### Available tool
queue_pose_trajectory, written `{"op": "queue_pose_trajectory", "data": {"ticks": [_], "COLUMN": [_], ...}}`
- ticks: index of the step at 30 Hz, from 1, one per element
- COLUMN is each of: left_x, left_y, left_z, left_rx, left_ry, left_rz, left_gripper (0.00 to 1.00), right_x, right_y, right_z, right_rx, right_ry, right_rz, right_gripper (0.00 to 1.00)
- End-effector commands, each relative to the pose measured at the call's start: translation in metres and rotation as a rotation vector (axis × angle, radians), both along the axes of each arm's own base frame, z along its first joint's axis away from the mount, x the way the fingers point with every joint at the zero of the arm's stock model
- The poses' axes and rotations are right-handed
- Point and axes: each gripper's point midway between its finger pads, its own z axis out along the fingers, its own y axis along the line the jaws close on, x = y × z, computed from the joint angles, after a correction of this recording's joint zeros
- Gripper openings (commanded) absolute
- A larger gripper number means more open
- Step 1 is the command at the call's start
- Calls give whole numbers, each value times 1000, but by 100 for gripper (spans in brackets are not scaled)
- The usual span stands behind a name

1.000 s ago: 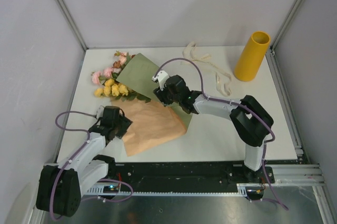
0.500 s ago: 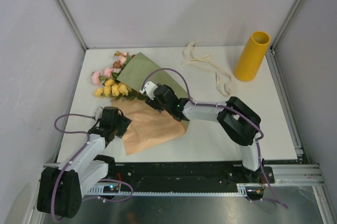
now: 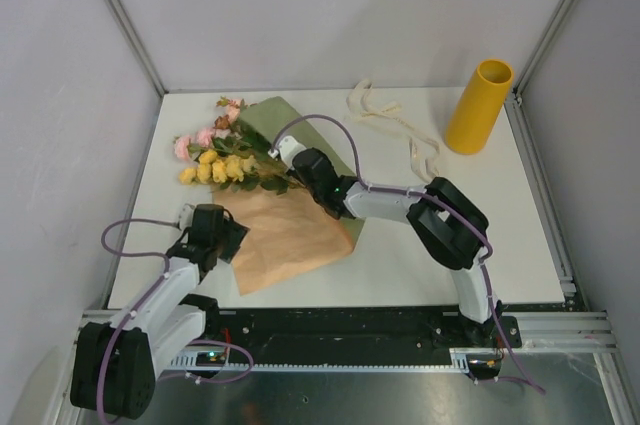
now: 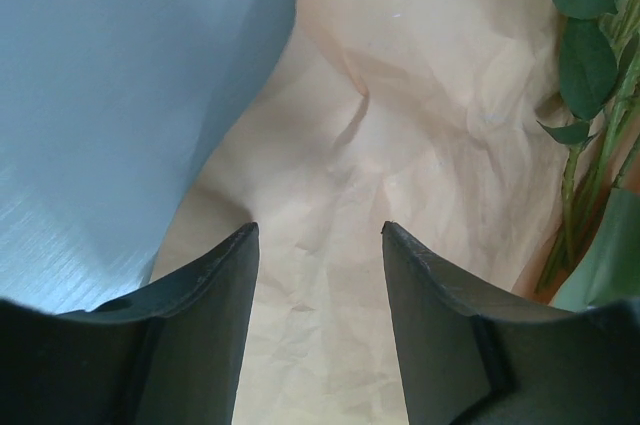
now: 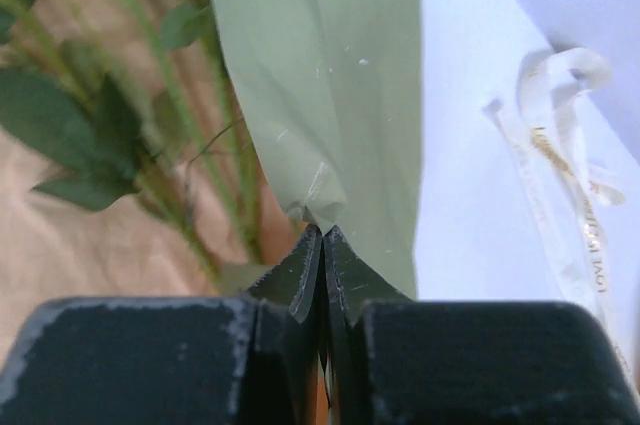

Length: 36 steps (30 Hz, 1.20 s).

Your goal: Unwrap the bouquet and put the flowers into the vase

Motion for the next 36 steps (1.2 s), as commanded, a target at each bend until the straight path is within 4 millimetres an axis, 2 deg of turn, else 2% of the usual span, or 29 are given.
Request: {"op": "queue_pose_trajectory", "data": {"ticks": [1, 5, 10, 18, 22, 25, 30, 36], "left_x": [-12, -13, -15, -16, -11, -6, 4, 11], "left_y": [17, 21, 26, 27, 28, 29, 33, 36], "left_z": [-11, -8, -7, -1, 15, 34, 79, 150], "left_rx": [55, 71, 84, 69, 72, 89, 153, 302], "left_ry": [41, 37, 44, 20, -27, -82, -218, -406], "left_rz": [61, 71, 92, 112, 112, 96, 40, -101], "left_gripper": [58, 59, 59, 59, 59, 59, 61, 66], "right_x": [45, 77, 111, 133, 130, 126, 107, 71], "right_y": [-13, -31, -61, -118, -135, -145, -159, -145], "right_z": [50, 59, 51, 33, 28, 36, 52, 85], "right_rx": [125, 169, 194, 277, 286, 310, 353, 415], "right_ry": [-95, -80, -47, 54, 118, 154, 226, 255], "right_rz": [-137, -206, -292, -468, -527, -577, -646, -588], "right_gripper": [5, 5, 7, 24, 31, 37, 49, 61]}}
